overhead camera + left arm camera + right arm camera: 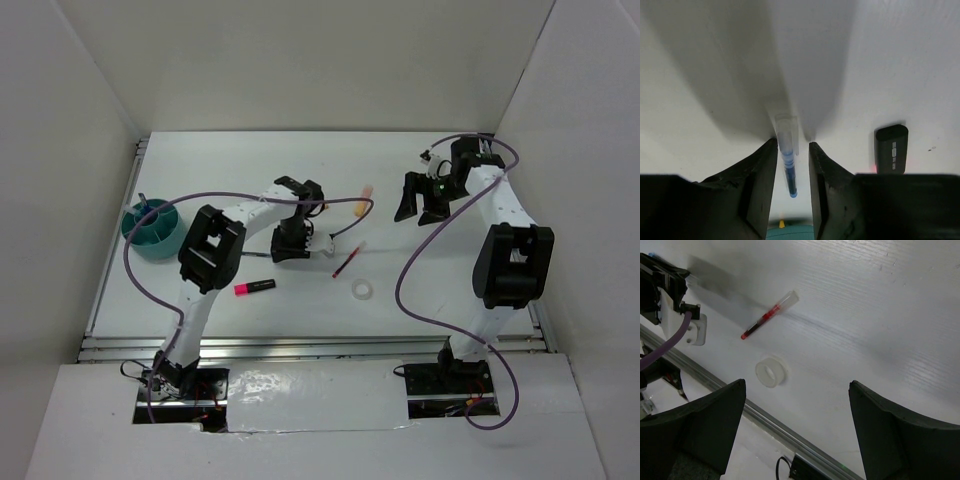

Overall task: Sort the stationery into containers
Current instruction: Pick up the pen from the center of the board.

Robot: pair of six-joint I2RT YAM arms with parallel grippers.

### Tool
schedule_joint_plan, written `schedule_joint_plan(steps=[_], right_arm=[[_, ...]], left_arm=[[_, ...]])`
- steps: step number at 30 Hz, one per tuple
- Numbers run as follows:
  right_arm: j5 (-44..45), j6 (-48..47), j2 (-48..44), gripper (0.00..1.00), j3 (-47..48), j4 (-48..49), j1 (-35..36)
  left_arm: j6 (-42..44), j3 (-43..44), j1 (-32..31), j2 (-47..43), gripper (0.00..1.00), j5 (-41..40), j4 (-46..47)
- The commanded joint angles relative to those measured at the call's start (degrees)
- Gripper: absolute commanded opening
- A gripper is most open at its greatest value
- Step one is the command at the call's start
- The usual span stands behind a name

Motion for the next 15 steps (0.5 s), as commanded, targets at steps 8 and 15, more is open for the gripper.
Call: schedule_joint_plan(steps=[8,15], right_arm=[[-1.49,-1.39,-1.67,0.89,-0.23,-0.79,-1.13],[-1.84,-1.04,-1.58,0.89,-0.14,-0.53,-1.31]], left_arm=[[-3.82,-4.14,-1.86,2.12,0.41,-4.16,4.6],[-5.31,-9.94,-2.56,0.62,0.25,-6.27,9.97]])
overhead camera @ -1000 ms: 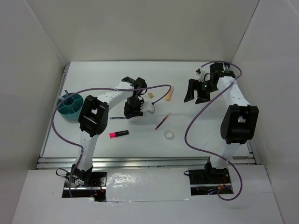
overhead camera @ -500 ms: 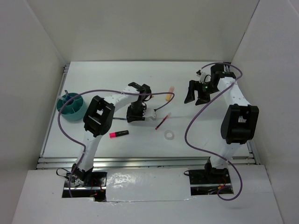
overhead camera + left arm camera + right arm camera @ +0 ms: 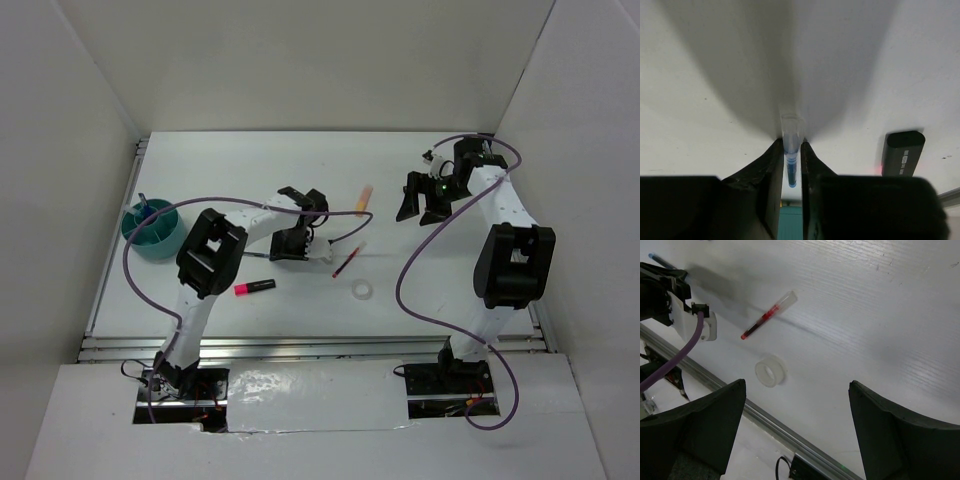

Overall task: Sort the stationery into containers
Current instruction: Pick up the pen from the center of the board.

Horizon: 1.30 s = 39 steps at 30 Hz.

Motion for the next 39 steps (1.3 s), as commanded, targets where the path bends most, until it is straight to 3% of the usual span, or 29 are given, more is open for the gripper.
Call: schedule_joint_plan(steps=[1,9,17,26,30,32,39], right_arm=[[-1.23,-0.62,-1.67,0.89,0.14,-0.51,-0.3],[-0.96,-0.54,-2.19,0.89,0.05,-0.68,-0.3],[-1.05,0.08,-2.28,0.88,0.14,-0.33,0.57],[-0.96,0.96,-1.67,0.88,1.11,-0.25,2.16],[-0.7,1.22,-1.23,0.88,1.28,0.02,2.95],[-0.7,1.4,-1.14,0.88,1.37,0.37,3.47],[-0.61,2.1,-0.35,0.88,1.98,0.99,4.97]], left_arm=[[-1.53,-3.58,-0.42,2.9,0.22,2.47,3.26],[-3.47,-2.88,-0.42,0.71,0.0,6.33,2.11],[-5.49,3.96,1.25,-6.5,0.0,13.18,-3.24],[-9.09,12.93,9.33,-12.65,0.0,21.1,-8.16],[-12.95,17.85,18.19,-16.34,0.0,29.17,-7.82],[-16.98,18.3,26.27,-20.11,0.0,37.48,-4.16],[-27.63,7.15,55.28,-32.6,0.0,53.52,13.33]])
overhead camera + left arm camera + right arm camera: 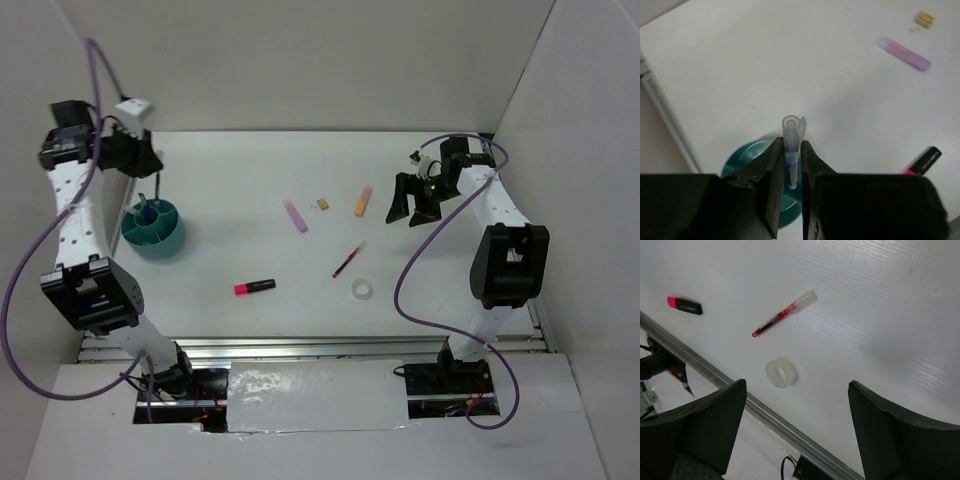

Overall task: Sort the stationery into containers
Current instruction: Place the pen in the storage box.

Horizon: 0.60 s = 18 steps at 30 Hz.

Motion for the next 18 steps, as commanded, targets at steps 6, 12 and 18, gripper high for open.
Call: schedule_joint_plan(steps=[6,12,18], right_arm=[[-0.35,0.97,-0.19,0.88,1.96,1.4,0.86],[-0.26,0.88,0.07,0.88,1.79,1.23,2.88],[0.09,0.7,-0.02,0.88,1.79,1.14,3.15]], left_arm=[[-12.54,-7.06,19.59,-4.79,0.0,19.34,15.4],[-13.52,-13.74,22.94,-5.84,0.0,21.02,21.91],[-15.36,-23.32,23.64,-8.47,0.0,20.14,30.61]])
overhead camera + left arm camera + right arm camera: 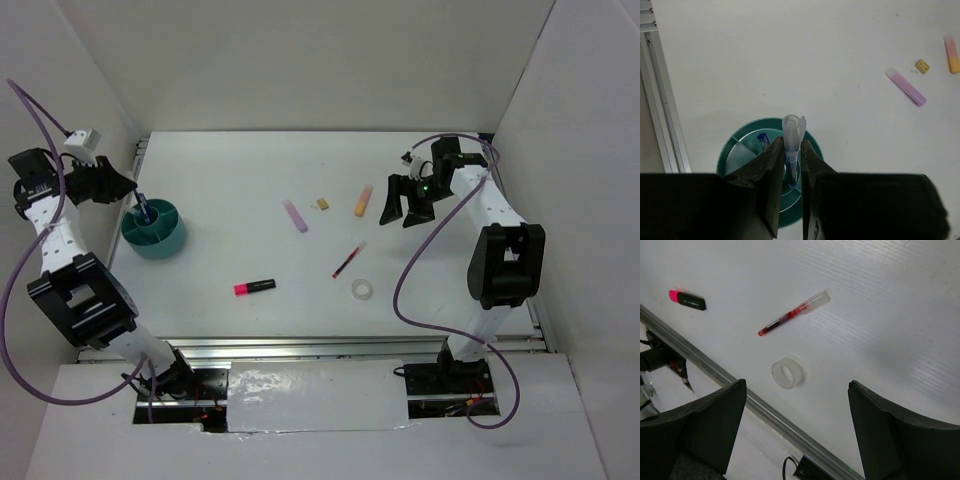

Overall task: Sort the stationery into containers
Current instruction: Place the pen in the storage box.

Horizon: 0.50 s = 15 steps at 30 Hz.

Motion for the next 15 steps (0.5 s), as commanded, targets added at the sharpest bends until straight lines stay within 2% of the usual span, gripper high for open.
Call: schedule_joint_plan(steps=[1,15], right_arm=[[0.13,-0.17,-0.22,0.88,1.66,0.64,0.41],[0.31,0.18,0.4,0.88,2.54,0.29,1.38]], left_arm=[[-1.83,-4.3,0.52,-3.91,0.0,2.31,9.39],[1.51,-9.15,0.69,-3.56,0.0,-0.5,11.61]])
